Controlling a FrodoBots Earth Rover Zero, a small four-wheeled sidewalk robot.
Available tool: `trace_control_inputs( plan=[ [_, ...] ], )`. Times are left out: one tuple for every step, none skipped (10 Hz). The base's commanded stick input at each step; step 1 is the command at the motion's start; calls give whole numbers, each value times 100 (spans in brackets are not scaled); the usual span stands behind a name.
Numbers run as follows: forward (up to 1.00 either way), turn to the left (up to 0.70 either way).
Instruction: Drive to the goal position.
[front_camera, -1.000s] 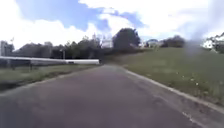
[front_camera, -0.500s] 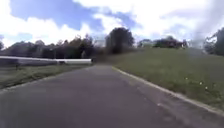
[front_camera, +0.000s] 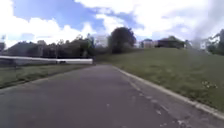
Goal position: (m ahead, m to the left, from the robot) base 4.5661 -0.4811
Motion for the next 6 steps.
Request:
trace_control_inputs(
  plan=[
    [100,0],
    [100,0],
    [100,0],
    [100,0],
    [100,0],
    [100,0]
  ],
)
